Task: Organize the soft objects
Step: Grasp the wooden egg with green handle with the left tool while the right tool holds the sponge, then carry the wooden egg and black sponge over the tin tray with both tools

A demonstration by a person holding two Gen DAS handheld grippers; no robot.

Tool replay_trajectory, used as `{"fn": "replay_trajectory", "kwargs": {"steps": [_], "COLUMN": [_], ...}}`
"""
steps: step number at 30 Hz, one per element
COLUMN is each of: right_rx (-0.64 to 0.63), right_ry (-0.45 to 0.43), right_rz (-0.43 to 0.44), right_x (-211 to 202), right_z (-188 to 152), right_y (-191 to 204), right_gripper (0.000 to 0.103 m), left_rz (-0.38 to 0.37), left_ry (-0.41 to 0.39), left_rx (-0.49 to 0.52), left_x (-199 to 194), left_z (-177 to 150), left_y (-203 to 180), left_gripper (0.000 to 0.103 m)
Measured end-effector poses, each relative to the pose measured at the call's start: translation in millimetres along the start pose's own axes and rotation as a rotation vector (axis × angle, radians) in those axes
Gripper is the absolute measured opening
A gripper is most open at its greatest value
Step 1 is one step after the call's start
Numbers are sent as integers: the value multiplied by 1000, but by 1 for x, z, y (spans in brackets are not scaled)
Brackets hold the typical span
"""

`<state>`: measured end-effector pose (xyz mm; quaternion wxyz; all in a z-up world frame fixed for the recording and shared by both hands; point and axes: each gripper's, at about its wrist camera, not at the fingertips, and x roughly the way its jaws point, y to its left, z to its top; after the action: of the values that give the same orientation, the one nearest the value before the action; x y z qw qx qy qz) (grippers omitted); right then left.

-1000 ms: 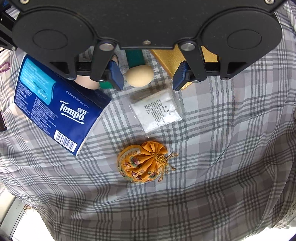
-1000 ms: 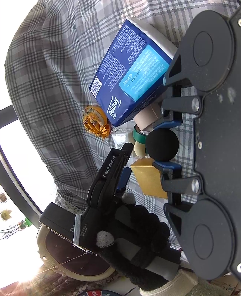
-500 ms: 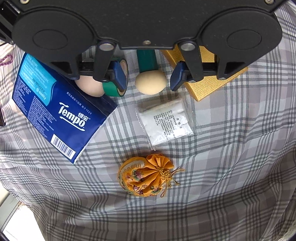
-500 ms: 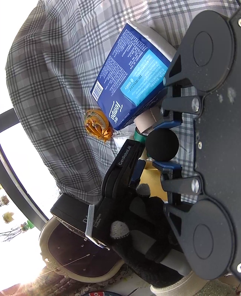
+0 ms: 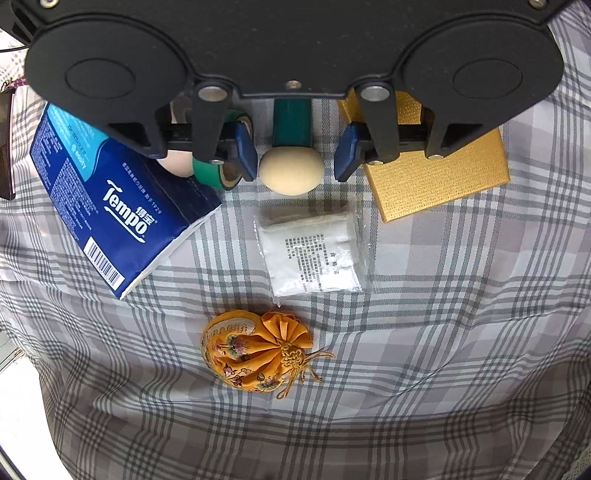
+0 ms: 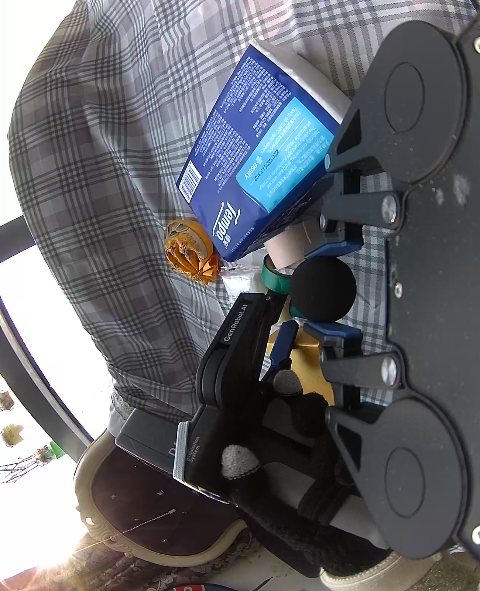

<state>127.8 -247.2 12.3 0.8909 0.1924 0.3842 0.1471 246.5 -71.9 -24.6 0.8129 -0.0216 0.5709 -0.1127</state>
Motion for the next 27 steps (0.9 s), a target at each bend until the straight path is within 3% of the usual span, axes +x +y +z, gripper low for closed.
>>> {"fn": "replay_trajectory", "kwargs": {"steps": [4, 14, 27], "right_rx": [-1, -1, 11], "right_ry": [4, 4, -9], "right_rz": [-7, -13, -13], "right_x": [2, 4, 1], "right_z": [0, 0, 2], "right_y": [-1, -2, -3], "right_gripper": [35, 35, 35], "left_rz": [-4, 2, 50], "left_ry": [32, -2, -95], "left_rx": [-11, -43, -14], "left_x": [12, 7, -19], "left_z": [2, 3, 20], "left_y": [-2, 2, -7], "left_gripper": [45, 38, 38]}}
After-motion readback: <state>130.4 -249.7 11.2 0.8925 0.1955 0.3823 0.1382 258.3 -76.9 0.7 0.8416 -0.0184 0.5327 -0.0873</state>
